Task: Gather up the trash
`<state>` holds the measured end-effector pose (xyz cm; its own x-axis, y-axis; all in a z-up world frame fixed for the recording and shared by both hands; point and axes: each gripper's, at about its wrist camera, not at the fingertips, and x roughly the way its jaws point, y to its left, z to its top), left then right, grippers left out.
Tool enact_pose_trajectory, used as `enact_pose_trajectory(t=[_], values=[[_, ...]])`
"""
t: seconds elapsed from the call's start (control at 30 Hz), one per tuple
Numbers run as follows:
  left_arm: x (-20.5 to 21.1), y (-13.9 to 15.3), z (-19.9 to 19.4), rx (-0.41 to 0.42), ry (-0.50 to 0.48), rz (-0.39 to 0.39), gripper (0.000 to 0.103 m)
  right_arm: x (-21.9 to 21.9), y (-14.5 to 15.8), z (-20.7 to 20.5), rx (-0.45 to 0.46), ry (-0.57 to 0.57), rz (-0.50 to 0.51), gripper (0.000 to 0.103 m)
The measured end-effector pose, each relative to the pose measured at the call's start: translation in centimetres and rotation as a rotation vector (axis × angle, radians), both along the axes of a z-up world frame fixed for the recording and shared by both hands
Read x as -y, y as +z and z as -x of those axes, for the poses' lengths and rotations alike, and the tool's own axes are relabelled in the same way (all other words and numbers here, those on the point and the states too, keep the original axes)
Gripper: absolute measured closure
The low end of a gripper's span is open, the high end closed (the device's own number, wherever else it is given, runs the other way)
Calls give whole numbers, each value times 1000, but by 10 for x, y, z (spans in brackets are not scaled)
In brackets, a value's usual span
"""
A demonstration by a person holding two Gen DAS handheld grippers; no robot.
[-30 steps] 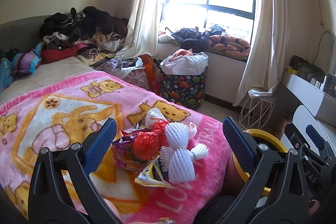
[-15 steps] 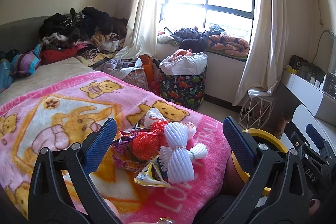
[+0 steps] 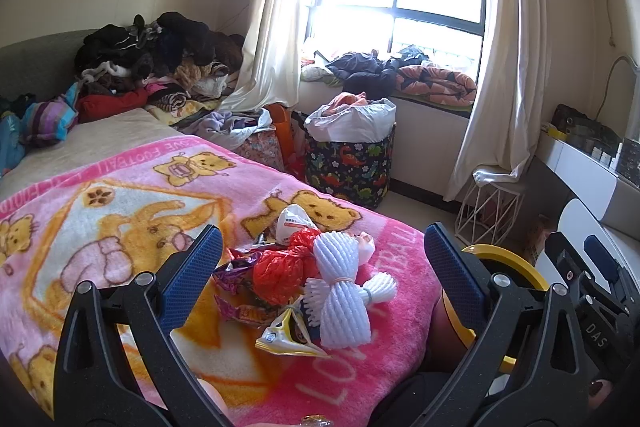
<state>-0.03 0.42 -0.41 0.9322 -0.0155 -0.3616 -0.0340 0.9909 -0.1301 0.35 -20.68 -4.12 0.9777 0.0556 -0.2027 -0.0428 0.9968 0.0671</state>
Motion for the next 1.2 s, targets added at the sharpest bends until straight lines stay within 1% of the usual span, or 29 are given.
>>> enact_pose_trajectory(t=[0.27, 0.43, 0.67, 0.87, 1.03, 1.2], values=[[1, -2, 1, -5, -1, 0, 10, -1, -1, -2, -21, 7, -7, 6], [-4, -7, 1, -19, 25, 11, 10, -9, -2, -8, -62, 66, -8, 6], [-35, -8, -6, -35, 95, 50, 10, -33, -4, -23, -128, 174, 3, 6], [-60, -10, -10, -48, 152, 82, 10, -64, -4, -40, -192, 278, 8, 6], [-82, -15, -14, -68, 172, 119, 10, -83, -6, -54, -234, 347, 22, 6], [-96, -23, -25, -96, 175, 118, 10, -96, -11, -78, -302, 386, 47, 6]])
